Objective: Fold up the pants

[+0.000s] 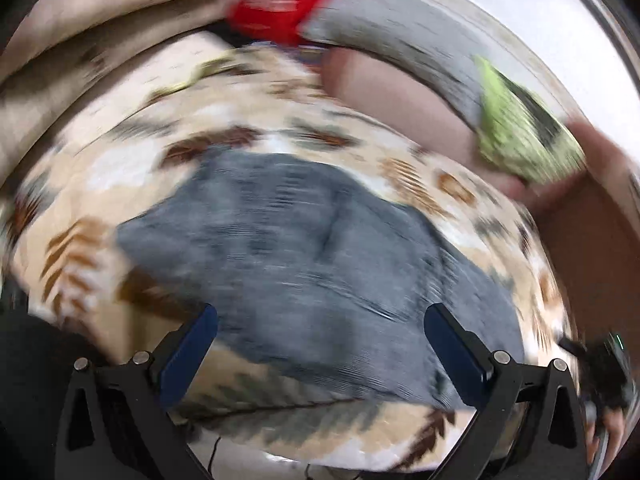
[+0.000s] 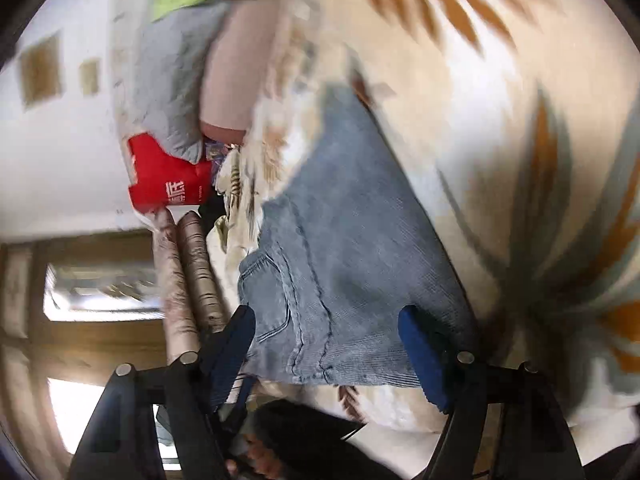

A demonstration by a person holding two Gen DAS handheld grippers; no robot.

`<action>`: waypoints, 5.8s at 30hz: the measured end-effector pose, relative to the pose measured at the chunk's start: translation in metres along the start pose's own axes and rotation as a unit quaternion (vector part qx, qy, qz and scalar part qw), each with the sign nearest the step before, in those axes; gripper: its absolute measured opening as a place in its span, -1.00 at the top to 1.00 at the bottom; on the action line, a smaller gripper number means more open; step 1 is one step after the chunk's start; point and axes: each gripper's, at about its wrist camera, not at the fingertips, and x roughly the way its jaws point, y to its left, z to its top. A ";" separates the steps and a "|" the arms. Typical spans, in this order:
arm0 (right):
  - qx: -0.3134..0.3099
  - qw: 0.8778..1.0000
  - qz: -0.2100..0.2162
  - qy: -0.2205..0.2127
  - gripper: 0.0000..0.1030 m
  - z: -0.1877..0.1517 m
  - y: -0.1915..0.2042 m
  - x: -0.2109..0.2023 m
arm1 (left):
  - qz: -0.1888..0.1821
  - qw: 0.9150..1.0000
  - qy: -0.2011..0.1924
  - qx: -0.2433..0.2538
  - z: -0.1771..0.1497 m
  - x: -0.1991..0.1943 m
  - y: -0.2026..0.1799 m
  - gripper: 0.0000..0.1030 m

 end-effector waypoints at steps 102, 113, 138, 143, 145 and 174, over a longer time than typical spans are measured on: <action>0.000 0.999 -0.039 -0.027 -0.51 -0.014 -0.003 -0.011 | -0.032 0.965 0.054 0.256 -0.030 0.067 -0.110 -0.59; 0.055 0.997 -0.052 -0.007 -0.50 0.002 -0.013 0.010 | -0.027 0.965 0.049 0.254 -0.044 0.078 -0.102 -0.65; -0.135 0.968 -0.185 -0.105 0.20 -0.001 0.062 -0.036 | -0.020 0.947 0.058 0.316 -0.059 0.084 -0.127 -0.84; -0.170 0.980 -0.091 -0.051 -0.38 0.004 0.097 0.001 | -0.024 0.946 0.058 0.317 -0.059 0.085 -0.126 -0.84; -0.140 0.985 -0.097 -0.002 -0.36 0.009 0.070 0.035 | -0.028 0.947 0.061 0.314 -0.058 0.082 -0.127 -0.83; -0.128 0.970 -0.200 0.043 0.89 0.096 0.067 0.095 | -0.029 0.952 0.075 0.297 -0.037 0.086 -0.117 -0.84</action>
